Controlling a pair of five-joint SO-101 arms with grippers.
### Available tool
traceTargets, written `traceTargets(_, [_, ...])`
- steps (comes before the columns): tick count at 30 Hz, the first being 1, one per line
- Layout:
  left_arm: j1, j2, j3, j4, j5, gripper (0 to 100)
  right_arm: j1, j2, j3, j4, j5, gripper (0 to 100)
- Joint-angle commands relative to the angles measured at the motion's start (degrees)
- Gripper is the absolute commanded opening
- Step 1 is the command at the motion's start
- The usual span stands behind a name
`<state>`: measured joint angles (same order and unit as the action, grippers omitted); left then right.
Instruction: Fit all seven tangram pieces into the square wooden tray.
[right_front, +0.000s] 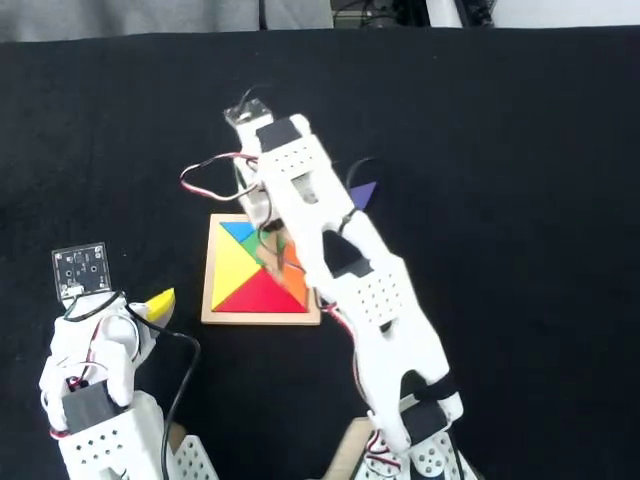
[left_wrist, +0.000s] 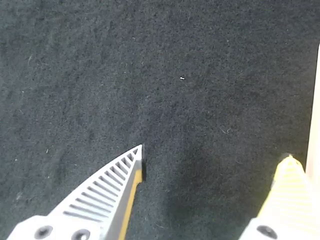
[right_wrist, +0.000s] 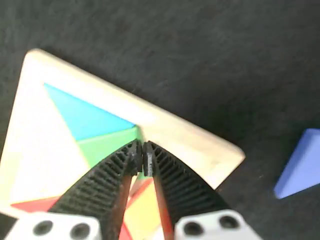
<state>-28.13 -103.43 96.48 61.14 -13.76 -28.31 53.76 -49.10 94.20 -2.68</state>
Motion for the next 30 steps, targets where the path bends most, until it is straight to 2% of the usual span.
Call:
traceTargets(1, [0.48,-0.79,0.92,0.18,-0.26,40,-2.64,-1.98,-3.03,3.16,-0.7,1.1])
traceTargets(10, [0.4,-0.79,0.92,0.18,-0.26,40,-1.05,-7.87,-3.03,5.01,-2.29,1.1])
traceTargets(13, [0.4,-0.79,0.92,0.18,-0.26,40,-3.78,-12.62,-1.63,5.63,0.0,1.1])
traceTargets(16, [0.4,-0.79,0.92,0.18,-0.26,40,-8.18,-15.34,2.68,5.45,5.45,1.1])
traceTargets(23, [0.31,-0.79,0.92,0.18,-0.26,40,-8.18,-13.58,15.34,-0.53,2.99,1.1])
traceTargets(30, [0.4,-0.79,0.92,0.18,-0.26,40,-8.18,-15.6,20.79,-3.6,2.99,1.1])
